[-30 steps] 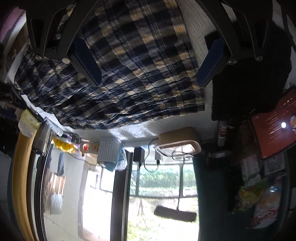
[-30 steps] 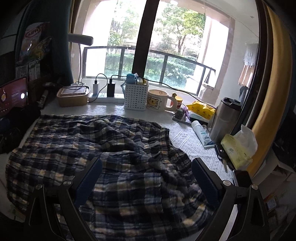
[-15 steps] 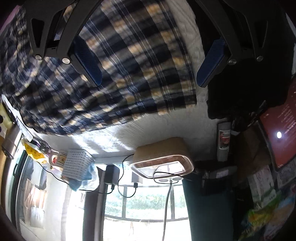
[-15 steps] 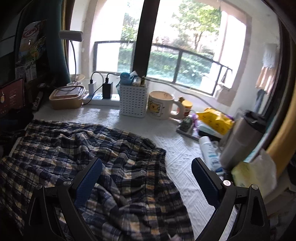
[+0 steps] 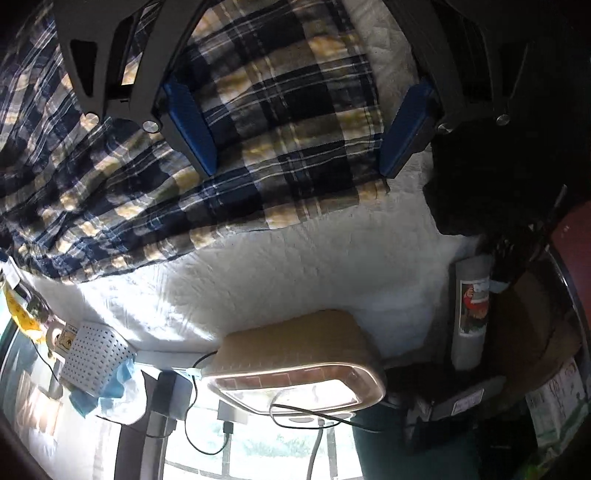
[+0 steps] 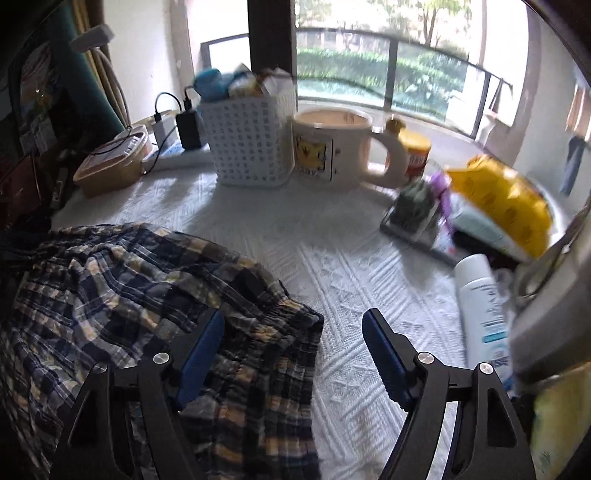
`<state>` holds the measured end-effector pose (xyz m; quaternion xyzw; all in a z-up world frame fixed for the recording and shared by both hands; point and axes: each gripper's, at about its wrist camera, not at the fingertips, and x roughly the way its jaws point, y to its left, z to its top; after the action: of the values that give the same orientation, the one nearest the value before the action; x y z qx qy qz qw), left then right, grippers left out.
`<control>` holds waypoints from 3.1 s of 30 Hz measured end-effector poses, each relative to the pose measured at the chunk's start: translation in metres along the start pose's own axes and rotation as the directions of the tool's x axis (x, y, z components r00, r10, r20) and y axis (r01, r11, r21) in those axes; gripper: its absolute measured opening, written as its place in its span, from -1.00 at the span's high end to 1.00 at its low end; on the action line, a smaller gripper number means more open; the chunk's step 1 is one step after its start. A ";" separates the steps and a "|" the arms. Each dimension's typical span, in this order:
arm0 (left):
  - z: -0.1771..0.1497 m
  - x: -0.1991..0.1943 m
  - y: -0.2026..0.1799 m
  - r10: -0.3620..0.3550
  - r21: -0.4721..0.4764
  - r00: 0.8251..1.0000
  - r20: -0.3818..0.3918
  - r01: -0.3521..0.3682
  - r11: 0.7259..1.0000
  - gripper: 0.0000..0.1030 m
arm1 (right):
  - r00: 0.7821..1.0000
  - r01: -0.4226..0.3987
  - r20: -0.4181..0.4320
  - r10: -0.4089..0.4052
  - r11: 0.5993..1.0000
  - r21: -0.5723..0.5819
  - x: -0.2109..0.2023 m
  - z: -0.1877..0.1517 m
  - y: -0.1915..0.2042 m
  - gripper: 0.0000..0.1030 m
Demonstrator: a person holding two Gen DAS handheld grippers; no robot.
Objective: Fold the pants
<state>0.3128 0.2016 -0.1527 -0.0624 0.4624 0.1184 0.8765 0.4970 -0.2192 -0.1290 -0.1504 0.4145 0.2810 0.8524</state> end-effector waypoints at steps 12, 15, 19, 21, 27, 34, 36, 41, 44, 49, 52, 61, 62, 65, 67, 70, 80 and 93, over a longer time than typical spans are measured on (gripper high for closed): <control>0.011 -0.001 -0.043 -0.028 0.134 0.998 0.063 0.019 0.991 0.92 | 1.000 0.005 -0.008 -0.006 0.997 -0.076 0.013 0.002 0.018 0.38; 0.024 0.001 -0.039 -0.031 0.111 0.995 0.091 0.021 0.994 0.93 | 0.999 0.039 0.030 -0.037 0.997 -0.071 0.003 0.010 0.015 0.41; 0.049 -0.007 -0.043 -0.024 0.134 0.985 0.168 0.001 0.991 0.93 | 0.992 0.102 0.083 -0.096 0.992 -0.072 -0.010 0.026 0.012 0.64; 0.062 -0.013 -0.046 -0.013 0.156 0.976 0.216 -0.021 0.987 0.93 | 0.989 0.118 0.099 -0.111 0.991 -0.066 -0.014 0.035 0.006 0.65; 0.108 -0.015 -0.060 0.008 0.195 0.947 0.320 -0.074 0.978 0.93 | 0.971 0.193 0.153 -0.184 0.980 -0.046 -0.019 0.063 -0.004 0.72; 0.144 -0.018 -0.066 0.005 0.210 0.918 0.397 -0.096 0.973 0.93 | 0.950 0.269 0.165 -0.263 0.963 -0.013 -0.010 0.079 -0.017 0.74; 0.147 -0.017 -0.070 -0.002 0.222 0.911 0.412 -0.098 0.970 0.92 | 0.946 0.289 0.155 -0.284 0.957 -0.007 -0.002 0.082 -0.020 0.74; 0.156 -0.015 -0.072 -0.033 0.232 0.924 0.381 -0.061 0.971 0.23 | 0.939 0.324 0.112 -0.324 0.946 0.015 0.015 0.080 -0.028 0.74; 0.145 -0.034 -0.060 -0.051 0.196 0.917 0.395 -0.030 0.980 -0.45 | 0.942 0.322 0.091 -0.322 0.947 0.023 0.019 0.075 -0.030 0.74; 0.103 -0.063 -0.048 -0.088 0.192 0.937 0.338 0.023 0.981 -0.46 | 0.954 0.282 0.103 -0.280 0.959 -0.006 0.000 0.064 -0.017 0.30; 0.064 -0.069 -0.045 -0.123 0.177 0.960 0.253 0.079 0.981 -0.46 | 0.959 0.251 0.139 -0.246 0.968 -0.019 -0.024 0.051 -0.005 -0.29; -0.034 -0.053 -0.072 -0.248 0.138 0.968 -0.029 0.250 0.958 0.11 | 0.973 0.186 0.153 -0.175 0.981 -0.059 -0.069 0.005 0.023 -0.29; -0.040 -0.048 -0.076 -0.271 0.125 0.961 -0.059 0.276 0.953 0.20 | 0.975 0.181 0.144 -0.171 0.981 -0.065 -0.070 -0.002 0.025 -0.29; -0.045 -0.043 -0.085 -0.280 0.098 0.956 -0.084 0.288 0.953 0.25 | 0.983 0.153 0.114 -0.144 0.986 -0.067 -0.074 -0.024 0.027 -0.29; -0.041 -0.041 -0.086 -0.314 0.046 0.944 -0.099 0.320 0.946 0.25 | 0.987 0.133 0.096 -0.128 0.989 -0.056 -0.076 -0.039 0.026 -0.29; -0.035 -0.036 -0.085 -0.345 -0.027 0.931 -0.121 0.345 0.938 0.23 | 0.991 0.114 0.079 -0.111 0.993 -0.041 -0.081 -0.056 0.025 -0.28; -0.039 -0.034 -0.115 -0.158 0.205 0.987 -0.019 0.158 0.966 0.83 | 0.998 0.010 0.063 -0.008 1.000 -0.028 -0.093 -0.089 0.024 -0.20; 0.007 -0.041 -0.096 -0.096 0.227 0.990 0.099 0.072 0.971 0.97 | 0.993 0.107 0.054 -0.104 0.993 -0.054 -0.112 -0.111 0.023 0.80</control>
<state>0.3214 0.1045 -0.1146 0.0235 0.4210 0.0317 0.9062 0.3580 -0.2948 -0.1088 -0.1890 0.3761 0.2509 0.8717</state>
